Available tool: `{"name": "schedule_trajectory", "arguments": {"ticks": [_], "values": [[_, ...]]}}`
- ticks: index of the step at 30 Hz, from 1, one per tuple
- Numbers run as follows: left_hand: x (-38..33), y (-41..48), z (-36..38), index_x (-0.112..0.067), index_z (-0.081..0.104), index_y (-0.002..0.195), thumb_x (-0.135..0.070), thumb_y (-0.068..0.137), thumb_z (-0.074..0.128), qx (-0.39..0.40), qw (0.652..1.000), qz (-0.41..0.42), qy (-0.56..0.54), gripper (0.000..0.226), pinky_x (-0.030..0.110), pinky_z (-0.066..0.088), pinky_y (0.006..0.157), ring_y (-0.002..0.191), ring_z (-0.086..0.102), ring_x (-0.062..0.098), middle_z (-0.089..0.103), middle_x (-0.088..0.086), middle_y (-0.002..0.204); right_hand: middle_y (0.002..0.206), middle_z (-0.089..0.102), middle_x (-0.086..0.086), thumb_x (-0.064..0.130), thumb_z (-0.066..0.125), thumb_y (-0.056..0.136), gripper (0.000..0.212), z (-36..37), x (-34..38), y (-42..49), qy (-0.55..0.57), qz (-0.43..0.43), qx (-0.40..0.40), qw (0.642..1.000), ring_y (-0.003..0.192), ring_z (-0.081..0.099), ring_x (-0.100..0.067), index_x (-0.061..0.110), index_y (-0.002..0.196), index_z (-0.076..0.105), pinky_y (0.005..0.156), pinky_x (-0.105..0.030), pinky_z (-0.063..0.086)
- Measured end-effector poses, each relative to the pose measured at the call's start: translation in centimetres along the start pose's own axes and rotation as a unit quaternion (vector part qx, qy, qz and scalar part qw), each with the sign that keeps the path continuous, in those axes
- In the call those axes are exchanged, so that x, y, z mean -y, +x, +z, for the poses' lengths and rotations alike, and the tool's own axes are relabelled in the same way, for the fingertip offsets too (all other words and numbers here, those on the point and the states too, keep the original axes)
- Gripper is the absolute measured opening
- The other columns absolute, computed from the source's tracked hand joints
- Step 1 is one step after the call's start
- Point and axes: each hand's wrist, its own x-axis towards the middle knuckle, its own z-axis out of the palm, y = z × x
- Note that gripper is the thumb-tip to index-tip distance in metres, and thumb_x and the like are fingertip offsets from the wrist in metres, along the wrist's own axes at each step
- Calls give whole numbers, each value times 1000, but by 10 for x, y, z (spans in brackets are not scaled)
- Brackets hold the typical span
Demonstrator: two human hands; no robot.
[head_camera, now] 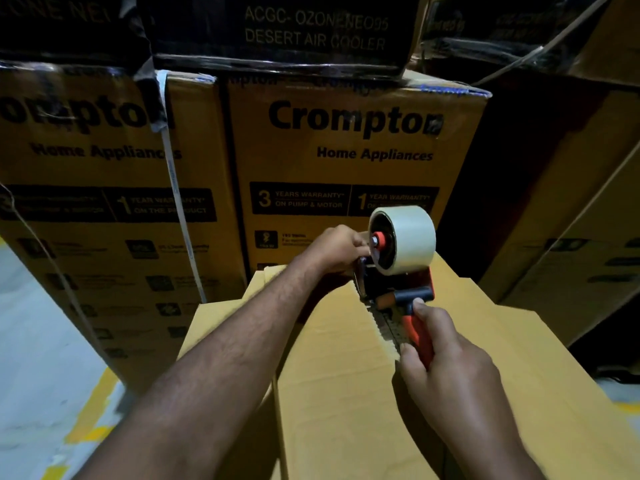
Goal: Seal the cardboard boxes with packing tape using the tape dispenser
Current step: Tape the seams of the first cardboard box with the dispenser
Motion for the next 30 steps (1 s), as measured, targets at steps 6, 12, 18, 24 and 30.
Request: {"name": "schedule_trajectory", "arguments": {"ticks": [6,12,18,24,30], "values": [[0,-9,9,-30,74,87,-14,91,65,17,998,-26,55,19,40,59,82,85,65,12,67,-11,87,91,52,10,37,57,95,63,-10,-3,-5,6,-8,28,1000,78,51,-11,50,143,19,73,-32,56],[-2,-13,12,-26,70,82,-36,98,60,-8,996,-29,79,21,32,48,67,74,59,14,67,-5,82,122,62,0,39,52,97,64,-28,-2,-16,-10,-12,55,998,98,60,-19,51,146,14,80,-34,56],[-5,-20,11,-29,71,80,-41,98,59,-12,997,-14,76,24,29,41,62,71,55,10,61,-12,73,116,61,7,45,48,98,65,-42,-8,-47,-10,2,93,996,92,55,-16,53,147,6,81,-26,48],[-20,-47,25,-20,65,123,-32,101,54,-45,976,75,200,27,45,48,101,116,59,25,64,4,125,115,61,6,45,50,97,63,-47,-11,-58,-7,16,94,995,99,59,-17,54,146,10,83,-28,48],[-19,-55,33,-33,29,156,-53,101,46,98,951,106,275,62,59,-3,123,155,1,21,7,1,169,86,50,9,43,50,96,63,-43,-12,-64,-8,3,80,997,74,50,-11,50,146,11,69,-25,48]]}}
